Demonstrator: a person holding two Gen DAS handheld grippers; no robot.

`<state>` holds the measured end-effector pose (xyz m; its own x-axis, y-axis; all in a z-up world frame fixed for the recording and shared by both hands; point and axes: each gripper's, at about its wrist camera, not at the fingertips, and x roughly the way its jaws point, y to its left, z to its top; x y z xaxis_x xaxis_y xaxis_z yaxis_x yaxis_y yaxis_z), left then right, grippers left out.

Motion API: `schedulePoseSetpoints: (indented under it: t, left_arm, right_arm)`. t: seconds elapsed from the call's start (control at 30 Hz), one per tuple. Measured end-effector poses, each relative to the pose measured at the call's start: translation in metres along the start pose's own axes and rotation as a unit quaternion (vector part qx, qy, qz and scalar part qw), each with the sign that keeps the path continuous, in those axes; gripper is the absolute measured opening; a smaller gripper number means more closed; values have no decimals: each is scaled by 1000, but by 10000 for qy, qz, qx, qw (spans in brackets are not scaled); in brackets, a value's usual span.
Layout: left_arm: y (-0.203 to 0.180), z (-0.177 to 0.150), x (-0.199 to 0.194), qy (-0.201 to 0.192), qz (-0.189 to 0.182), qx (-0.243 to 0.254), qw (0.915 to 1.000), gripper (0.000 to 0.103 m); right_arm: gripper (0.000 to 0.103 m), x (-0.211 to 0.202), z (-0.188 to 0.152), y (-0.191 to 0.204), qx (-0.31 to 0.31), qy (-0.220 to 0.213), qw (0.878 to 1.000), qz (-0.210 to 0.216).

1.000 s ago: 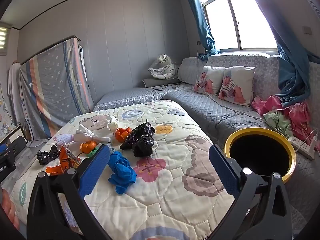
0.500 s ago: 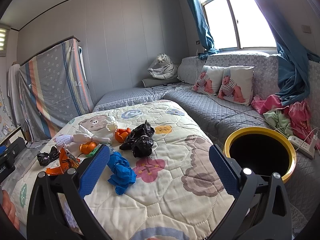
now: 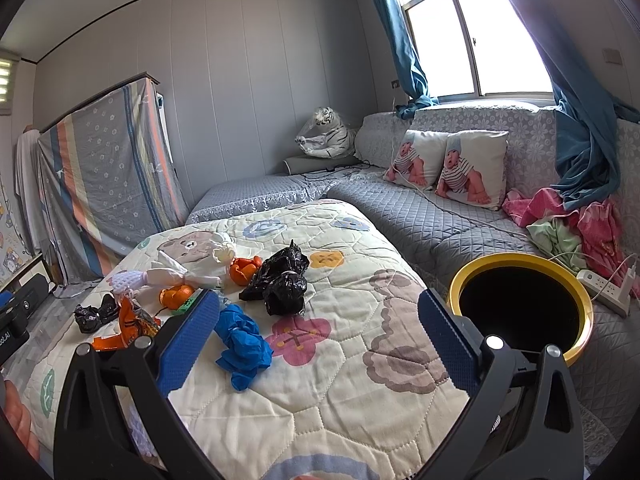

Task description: Collect trash

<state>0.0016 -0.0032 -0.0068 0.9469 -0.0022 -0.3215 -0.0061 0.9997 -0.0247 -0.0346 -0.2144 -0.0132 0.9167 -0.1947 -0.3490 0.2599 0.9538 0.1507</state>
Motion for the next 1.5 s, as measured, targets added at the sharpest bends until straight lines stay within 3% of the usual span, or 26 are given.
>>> schedulePoseSetpoints:
  t: [1.5]
  left_arm:
    - [1, 1, 1, 64, -34, -36, 10000, 95]
  right_arm:
    - [95, 1, 0, -2, 35, 16, 10000, 4]
